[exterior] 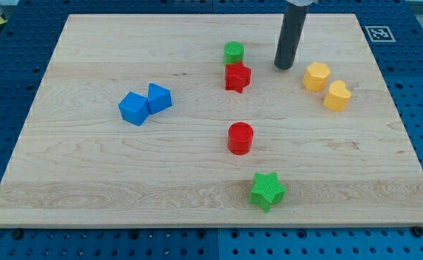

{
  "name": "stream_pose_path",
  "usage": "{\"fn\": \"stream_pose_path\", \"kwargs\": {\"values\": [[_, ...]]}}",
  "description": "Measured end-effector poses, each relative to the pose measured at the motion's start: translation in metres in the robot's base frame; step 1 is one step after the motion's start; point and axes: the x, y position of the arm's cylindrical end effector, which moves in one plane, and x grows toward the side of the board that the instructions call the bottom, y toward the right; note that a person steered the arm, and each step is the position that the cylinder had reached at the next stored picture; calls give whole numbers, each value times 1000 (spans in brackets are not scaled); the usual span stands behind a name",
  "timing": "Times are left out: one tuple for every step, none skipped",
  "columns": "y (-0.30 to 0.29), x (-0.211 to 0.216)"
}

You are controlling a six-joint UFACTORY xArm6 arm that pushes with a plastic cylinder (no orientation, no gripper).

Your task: Separate the red star and green circle

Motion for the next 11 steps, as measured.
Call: {"fn": "stream_pose_path", "kwargs": {"values": [[14,12],[33,33],[26,32],[-11,14],[-45,-2],[-73,-7],[-87,-7],[-87,2],[-79,36],[-78,73],[-75,104]]}}
